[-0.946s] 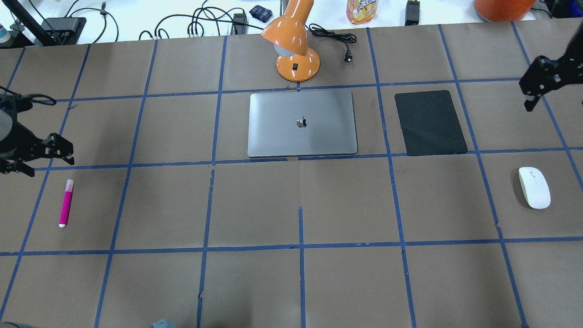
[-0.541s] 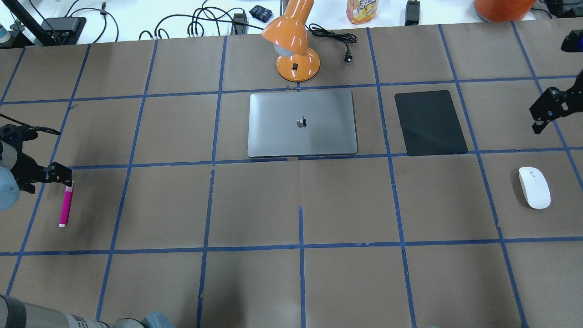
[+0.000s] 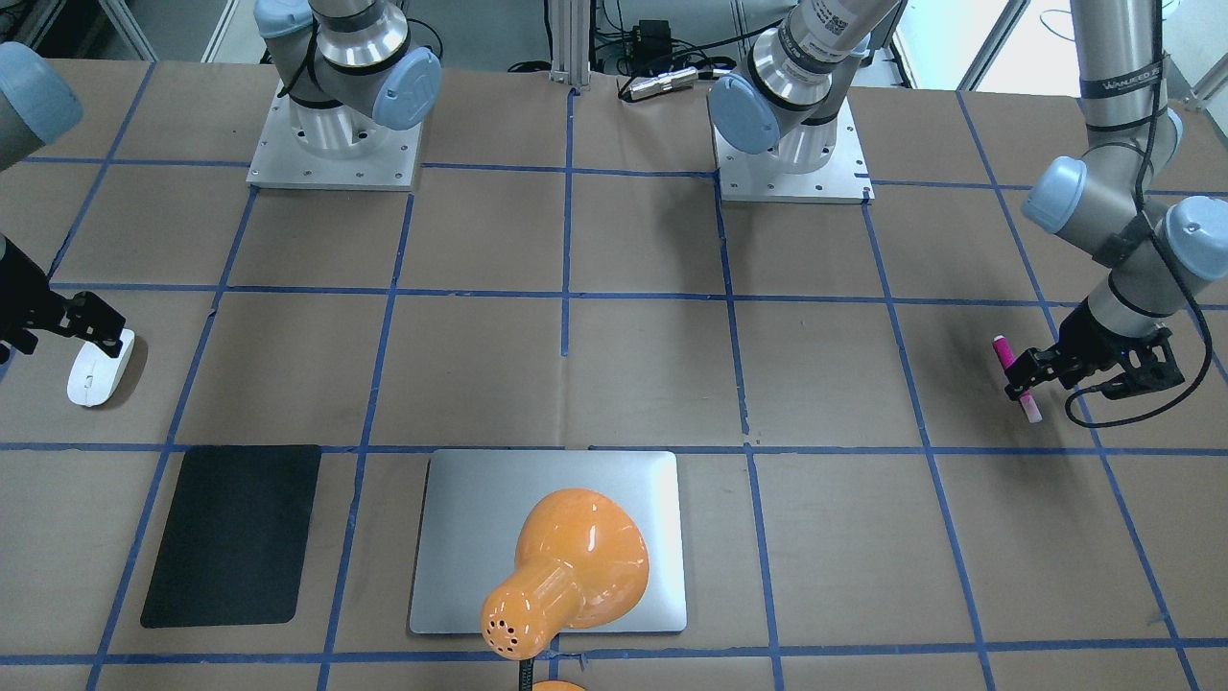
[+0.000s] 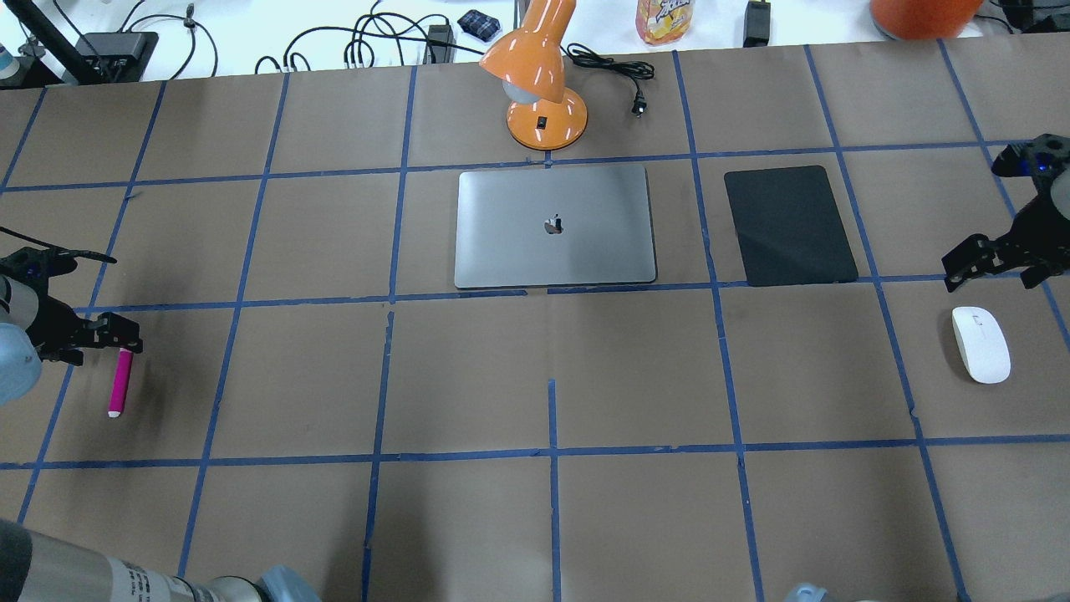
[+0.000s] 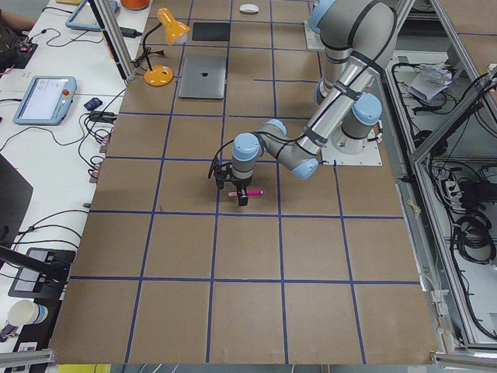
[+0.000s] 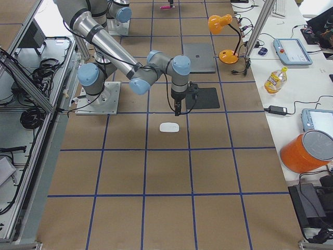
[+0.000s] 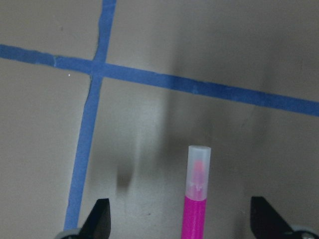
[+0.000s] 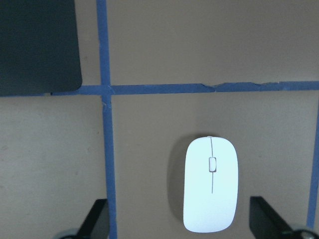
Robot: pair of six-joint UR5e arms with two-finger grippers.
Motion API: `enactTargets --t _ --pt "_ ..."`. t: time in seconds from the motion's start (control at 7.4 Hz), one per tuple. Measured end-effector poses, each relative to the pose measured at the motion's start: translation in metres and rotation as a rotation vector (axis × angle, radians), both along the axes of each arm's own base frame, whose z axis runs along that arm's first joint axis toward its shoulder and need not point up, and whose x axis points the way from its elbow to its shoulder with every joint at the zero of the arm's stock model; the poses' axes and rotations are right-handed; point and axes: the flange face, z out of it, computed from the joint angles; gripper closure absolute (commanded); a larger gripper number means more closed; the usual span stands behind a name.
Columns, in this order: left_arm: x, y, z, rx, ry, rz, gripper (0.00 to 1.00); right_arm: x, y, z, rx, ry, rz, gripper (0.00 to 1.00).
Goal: Place pen and mouse around notebook
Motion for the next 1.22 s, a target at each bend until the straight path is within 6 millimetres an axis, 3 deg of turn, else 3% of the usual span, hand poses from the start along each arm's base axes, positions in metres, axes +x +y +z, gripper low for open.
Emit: enactTargets --t 0.27,0.41,0.54,0.95,1.22 --pt "-0.001 0.001 -0.001 0.007 0.005 -0.002 0.64 -0.032 0.005 -0.038 -0.004 -0.024 -0.012 0.0" --pt "-0.001 0.002 -0.002 0.013 0.01 -0.002 0.89 -0.037 0.01 -0.05 0.001 -0.036 -0.014 0.0" --pt "-0.002 0.003 -0.003 0.019 0.017 -0.003 0.95 -0.038 0.014 -0.062 0.01 -0.047 -0.015 0.0" --pt "-0.003 0.004 -0.002 0.026 0.032 -0.002 0.99 -0.039 0.025 -0.088 0.03 -0.034 -0.022 0.01" --pt "-0.005 0.002 0.007 0.035 0.042 -0.003 0.99 -0.038 0.032 -0.098 0.031 -0.026 -0.029 0.2"
